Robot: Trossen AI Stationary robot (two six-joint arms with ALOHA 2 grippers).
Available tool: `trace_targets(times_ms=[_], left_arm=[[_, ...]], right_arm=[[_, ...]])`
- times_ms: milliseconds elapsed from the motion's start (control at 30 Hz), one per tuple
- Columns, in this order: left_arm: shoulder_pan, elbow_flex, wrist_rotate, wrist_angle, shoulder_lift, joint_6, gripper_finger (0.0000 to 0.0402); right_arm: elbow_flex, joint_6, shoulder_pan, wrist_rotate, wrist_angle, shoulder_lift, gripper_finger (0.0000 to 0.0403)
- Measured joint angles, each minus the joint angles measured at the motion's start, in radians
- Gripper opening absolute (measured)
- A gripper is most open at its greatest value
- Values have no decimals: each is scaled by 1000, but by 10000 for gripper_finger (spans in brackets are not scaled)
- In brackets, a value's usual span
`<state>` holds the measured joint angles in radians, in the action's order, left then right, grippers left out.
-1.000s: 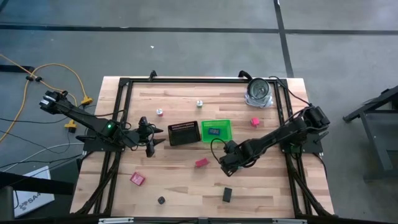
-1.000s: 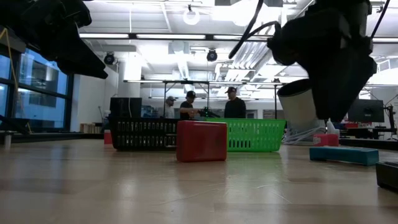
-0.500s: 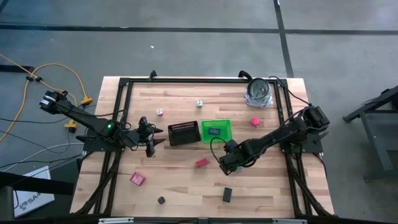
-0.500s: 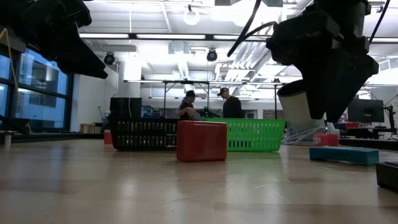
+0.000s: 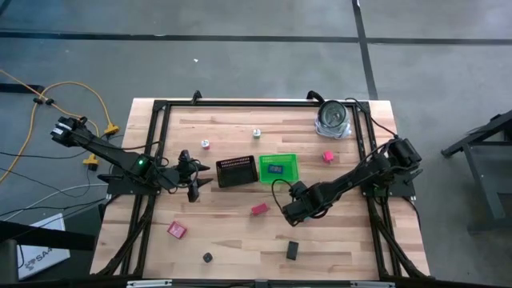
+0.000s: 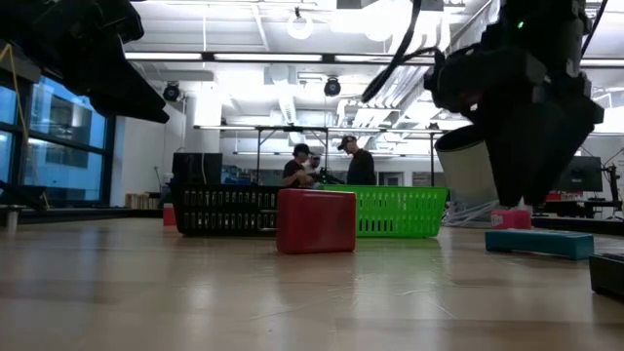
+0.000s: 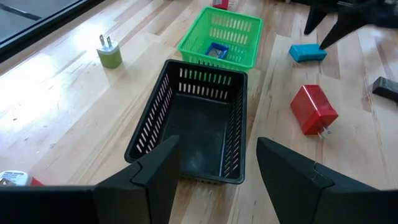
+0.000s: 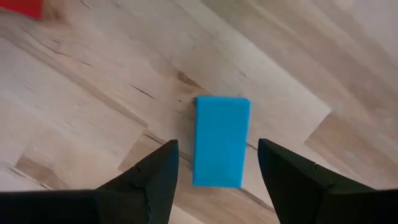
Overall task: Pick & Place Office items
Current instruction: Put the light blue digital timer into the green bin
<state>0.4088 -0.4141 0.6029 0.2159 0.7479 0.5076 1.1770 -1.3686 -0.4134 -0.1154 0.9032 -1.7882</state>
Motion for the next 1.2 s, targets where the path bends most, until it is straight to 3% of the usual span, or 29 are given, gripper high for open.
trace_targets(times_ms=[1200], left_arm=[[0,0,0,-1,1,0,204]], right_arm=[[-1,3,-12,29,-8,-34,207]])
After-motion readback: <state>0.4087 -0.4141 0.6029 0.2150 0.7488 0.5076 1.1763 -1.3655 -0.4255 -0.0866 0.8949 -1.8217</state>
